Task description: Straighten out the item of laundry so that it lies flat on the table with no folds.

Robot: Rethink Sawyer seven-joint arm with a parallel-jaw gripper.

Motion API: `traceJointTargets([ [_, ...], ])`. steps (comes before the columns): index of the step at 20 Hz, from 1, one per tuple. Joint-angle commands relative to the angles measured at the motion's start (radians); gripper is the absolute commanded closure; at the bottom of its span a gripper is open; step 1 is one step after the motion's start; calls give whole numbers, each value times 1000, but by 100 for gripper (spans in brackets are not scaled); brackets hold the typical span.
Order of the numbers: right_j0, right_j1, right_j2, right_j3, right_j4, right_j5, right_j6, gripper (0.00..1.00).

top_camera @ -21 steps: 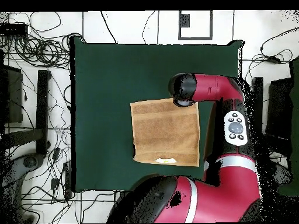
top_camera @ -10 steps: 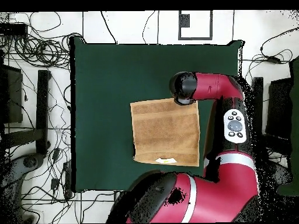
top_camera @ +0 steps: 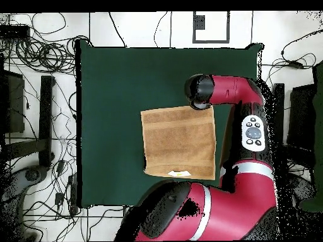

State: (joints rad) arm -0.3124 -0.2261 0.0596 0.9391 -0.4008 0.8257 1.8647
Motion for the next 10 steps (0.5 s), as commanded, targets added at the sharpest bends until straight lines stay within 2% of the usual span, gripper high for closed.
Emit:
traceJointTargets([
  [1,50,23,10,-24,33,26,154,0],
  [4,52,34,20,-7,65,88,163,0],
  [10,53,25,15,29,96,122,145,0],
])
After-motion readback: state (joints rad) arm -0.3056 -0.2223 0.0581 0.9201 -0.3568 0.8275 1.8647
